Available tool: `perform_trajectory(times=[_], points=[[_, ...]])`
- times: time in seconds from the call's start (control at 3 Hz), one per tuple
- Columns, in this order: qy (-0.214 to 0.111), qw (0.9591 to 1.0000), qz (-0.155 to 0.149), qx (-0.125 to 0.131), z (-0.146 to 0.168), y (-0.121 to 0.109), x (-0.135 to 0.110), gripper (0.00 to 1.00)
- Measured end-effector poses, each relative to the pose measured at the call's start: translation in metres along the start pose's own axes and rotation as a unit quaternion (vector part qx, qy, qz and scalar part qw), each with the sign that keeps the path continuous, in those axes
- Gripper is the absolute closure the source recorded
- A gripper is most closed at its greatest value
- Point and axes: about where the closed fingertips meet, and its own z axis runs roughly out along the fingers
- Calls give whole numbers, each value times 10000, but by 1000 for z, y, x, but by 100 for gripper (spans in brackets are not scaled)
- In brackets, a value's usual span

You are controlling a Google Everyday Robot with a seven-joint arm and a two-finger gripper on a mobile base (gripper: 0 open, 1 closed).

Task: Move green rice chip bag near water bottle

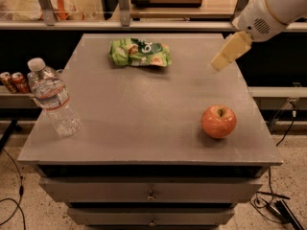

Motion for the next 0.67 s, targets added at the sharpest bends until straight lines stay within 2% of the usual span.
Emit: perform_trajectory(times=[0.67], points=[[-808,9960,333,-177,55,-2,-64,0]])
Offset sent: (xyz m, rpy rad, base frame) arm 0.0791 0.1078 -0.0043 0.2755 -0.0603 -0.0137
